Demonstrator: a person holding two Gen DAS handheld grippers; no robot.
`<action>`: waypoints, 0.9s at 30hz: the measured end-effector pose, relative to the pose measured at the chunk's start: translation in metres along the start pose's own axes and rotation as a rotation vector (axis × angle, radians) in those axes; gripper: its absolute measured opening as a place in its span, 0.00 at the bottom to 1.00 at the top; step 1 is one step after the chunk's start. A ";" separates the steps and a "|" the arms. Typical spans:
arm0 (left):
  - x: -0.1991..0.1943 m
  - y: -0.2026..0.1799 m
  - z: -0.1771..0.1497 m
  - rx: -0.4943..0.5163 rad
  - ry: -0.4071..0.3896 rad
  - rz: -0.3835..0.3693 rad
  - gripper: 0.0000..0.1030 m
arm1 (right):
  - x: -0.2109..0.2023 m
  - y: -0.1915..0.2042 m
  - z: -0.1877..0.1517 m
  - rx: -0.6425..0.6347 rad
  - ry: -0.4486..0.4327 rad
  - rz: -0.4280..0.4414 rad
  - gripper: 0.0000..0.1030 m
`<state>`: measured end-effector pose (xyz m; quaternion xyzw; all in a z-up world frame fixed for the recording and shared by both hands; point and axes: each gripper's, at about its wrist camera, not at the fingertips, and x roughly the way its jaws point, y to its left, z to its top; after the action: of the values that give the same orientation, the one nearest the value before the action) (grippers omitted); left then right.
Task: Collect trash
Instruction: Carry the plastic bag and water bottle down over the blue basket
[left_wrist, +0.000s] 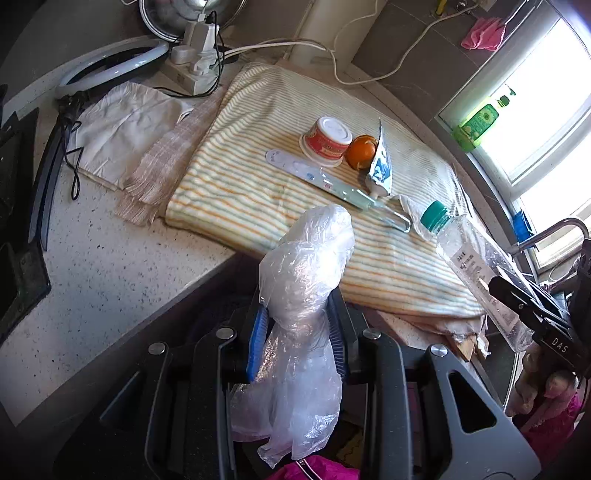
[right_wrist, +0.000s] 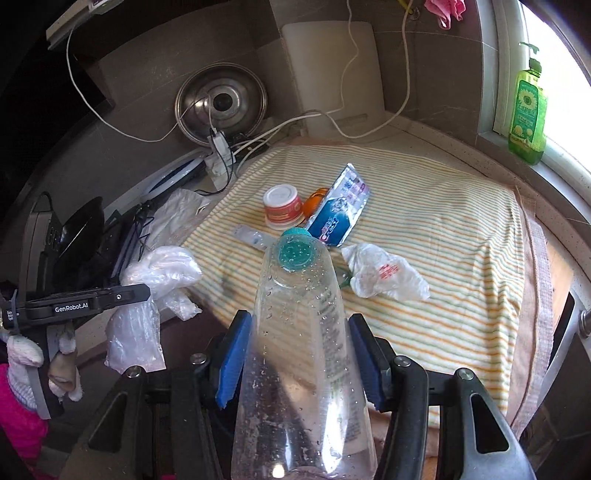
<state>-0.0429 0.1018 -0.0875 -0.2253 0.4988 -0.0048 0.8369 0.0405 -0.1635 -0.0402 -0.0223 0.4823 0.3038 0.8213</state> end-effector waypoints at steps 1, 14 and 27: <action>0.000 0.003 -0.004 0.000 0.006 0.000 0.29 | 0.000 0.006 -0.004 0.001 0.003 0.002 0.54; 0.028 0.048 -0.060 -0.041 0.121 0.006 0.29 | 0.023 0.064 -0.061 0.027 0.080 0.040 0.54; 0.063 0.065 -0.105 -0.053 0.198 0.042 0.29 | 0.063 0.093 -0.107 0.002 0.183 0.026 0.54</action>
<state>-0.1136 0.1063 -0.2069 -0.2350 0.5837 0.0037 0.7772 -0.0693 -0.0935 -0.1244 -0.0427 0.5560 0.3105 0.7698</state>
